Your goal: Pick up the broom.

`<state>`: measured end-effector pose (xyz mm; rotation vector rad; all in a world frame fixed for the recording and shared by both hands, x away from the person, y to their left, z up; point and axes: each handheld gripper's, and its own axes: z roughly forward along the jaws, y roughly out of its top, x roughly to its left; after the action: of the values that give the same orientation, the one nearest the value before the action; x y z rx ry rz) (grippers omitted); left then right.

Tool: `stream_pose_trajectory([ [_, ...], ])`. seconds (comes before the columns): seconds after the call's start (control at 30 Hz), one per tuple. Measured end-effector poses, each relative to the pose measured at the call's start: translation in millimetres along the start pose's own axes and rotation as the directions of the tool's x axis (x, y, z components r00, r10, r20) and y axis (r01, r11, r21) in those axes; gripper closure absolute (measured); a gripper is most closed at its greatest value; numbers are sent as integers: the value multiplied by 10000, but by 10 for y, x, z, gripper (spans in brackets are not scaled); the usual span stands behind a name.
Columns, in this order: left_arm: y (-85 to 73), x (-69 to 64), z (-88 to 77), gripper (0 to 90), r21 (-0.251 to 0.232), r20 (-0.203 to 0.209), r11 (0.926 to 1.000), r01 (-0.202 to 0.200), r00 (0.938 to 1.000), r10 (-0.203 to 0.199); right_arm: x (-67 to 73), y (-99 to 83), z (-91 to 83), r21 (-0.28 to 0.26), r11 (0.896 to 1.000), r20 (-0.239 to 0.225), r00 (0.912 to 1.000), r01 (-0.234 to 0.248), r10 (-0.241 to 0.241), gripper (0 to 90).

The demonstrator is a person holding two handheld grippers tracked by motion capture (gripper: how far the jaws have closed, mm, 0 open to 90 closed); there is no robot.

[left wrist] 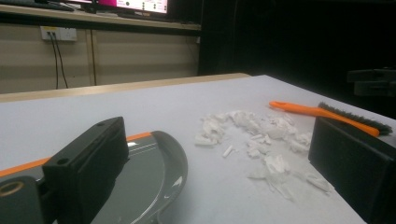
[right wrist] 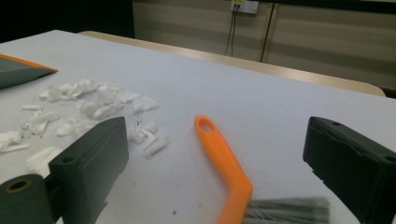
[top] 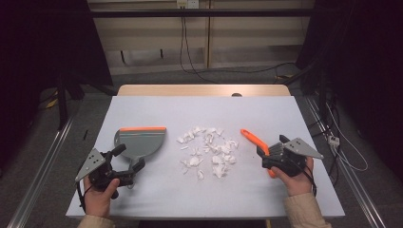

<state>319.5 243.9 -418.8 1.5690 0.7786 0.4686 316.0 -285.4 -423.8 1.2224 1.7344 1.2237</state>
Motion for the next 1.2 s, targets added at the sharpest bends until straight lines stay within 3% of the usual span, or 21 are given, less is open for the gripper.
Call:
stream_pose_trajectory([
  [0.3, 28, 25, -24, 45, 10, -55, 9999, -117, 9999, 117, -87, 71, 263, 878, 9952, -284, 9986, -425, 452, 77],
  [0.37, 28, 29, -23, 44, 17, -40, 9999, -119, 9999, 119, -152, 81, 343, 1302, 9888, -246, 9967, -730, 768, 90],
  [0.47, 30, 29, -16, 44, -49, -36, 10000, -67, 10000, 67, -222, 82, 423, 1747, 9829, -450, 9967, -581, 669, 206],
  [0.63, 21, 26, -6, 45, 57, -8, 9998, -181, 9998, 181, -269, 53, 564, 2624, 9647, -851, 9953, -233, 472, 390],
  [0.73, 19, 21, -6, 45, 48, -6, 9998, -172, 9999, 172, -262, 32, 622, 3026, 9531, -791, 9966, 39, 211, 458],
  [0.83, 9, 24, -4, 44, 119, -2, 9997, -212, 9998, 212, -266, 13, 663, 3461, 9380, -857, 9963, 207, 96, 470],
  [0.9, 5, 22, -2, 45, 121, -1, 9997, -196, 9998, 196, -275, 6, 676, 3512, 9361, -865, 9962, 194, 118, 476],
  [0.93, 2, 20, 0, 44, 121, -1, 9997, -195, 9998, 195, -294, -4, 697, 3772, 9260, -663, 9978, 167, 90, 508],
  [1.03, 2, 20, 0, 45, 132, -6, 9997, -220, 9998, 220, -318, -29, 738, 4093, 9123, -770, 9968, 120, 214, 516],
  [1.07, 1, 20, 1, 45, 120, -10, 9997, -211, 9998, 211, -318, -29, 738, 4093, 9123, -770, 9968, 120, 214, 516],
  [1.1, 1, 23, 0, 45, 133, -18, 9997, -214, 9998, 215, -312, -42, 767, 4378, 8987, -1024, 9945, 246, 227, 544],
  [1.2, -1, 30, 1, 45, 125, -41, 9998, -177, 9998, 178, -316, -35, 795, 4487, 8932, -1035, 9944, 287, 201, 582],
])
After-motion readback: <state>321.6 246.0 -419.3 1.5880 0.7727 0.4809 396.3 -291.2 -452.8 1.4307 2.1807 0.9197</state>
